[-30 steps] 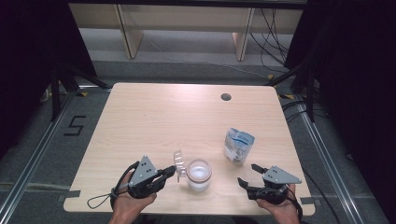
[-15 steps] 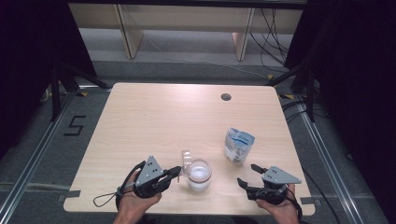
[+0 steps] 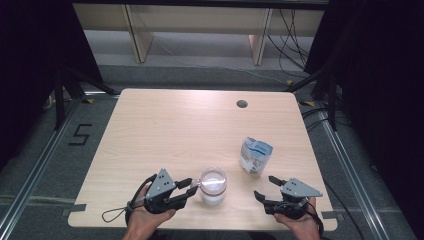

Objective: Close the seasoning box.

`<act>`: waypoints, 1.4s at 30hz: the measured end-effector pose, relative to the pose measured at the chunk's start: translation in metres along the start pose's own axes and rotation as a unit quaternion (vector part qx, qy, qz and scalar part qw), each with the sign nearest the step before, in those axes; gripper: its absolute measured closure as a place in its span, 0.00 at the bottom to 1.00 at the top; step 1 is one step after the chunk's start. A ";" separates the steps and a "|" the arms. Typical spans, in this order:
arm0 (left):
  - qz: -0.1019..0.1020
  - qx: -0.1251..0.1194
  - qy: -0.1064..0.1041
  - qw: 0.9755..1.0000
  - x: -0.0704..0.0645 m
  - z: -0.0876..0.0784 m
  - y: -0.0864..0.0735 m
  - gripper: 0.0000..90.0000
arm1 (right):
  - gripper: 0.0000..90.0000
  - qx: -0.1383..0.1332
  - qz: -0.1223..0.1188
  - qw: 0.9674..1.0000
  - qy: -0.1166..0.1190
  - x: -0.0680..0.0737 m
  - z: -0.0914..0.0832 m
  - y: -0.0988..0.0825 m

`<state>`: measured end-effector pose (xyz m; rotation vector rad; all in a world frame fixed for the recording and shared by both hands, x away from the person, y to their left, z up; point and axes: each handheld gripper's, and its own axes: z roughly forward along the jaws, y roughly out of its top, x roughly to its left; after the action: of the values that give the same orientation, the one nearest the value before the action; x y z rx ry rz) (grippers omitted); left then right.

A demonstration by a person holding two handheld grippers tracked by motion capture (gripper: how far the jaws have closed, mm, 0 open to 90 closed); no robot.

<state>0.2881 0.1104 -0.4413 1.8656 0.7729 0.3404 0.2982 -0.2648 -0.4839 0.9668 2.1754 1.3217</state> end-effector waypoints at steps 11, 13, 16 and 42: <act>-0.025 0.017 -0.002 1.000 0.003 -0.002 -0.014 0.37 | 0.25 -0.011 0.016 1.000 0.018 0.000 -0.002 0.002; -0.030 0.019 0.002 0.999 0.005 -0.004 -0.019 0.35 | 0.24 -0.025 0.008 0.999 0.030 0.002 -0.002 0.003; -0.040 0.024 0.005 0.999 0.008 -0.006 -0.026 0.32 | 0.19 -0.022 0.014 0.999 0.044 0.006 -0.003 0.003; -0.016 0.058 0.011 0.998 0.001 -0.006 -0.054 0.18 | 0.17 0.008 0.030 0.998 0.063 0.019 -0.012 -0.005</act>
<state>0.2663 0.1290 -0.4877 1.9591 0.8522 0.3014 0.2761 -0.2598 -0.4828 0.9857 2.2691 1.4310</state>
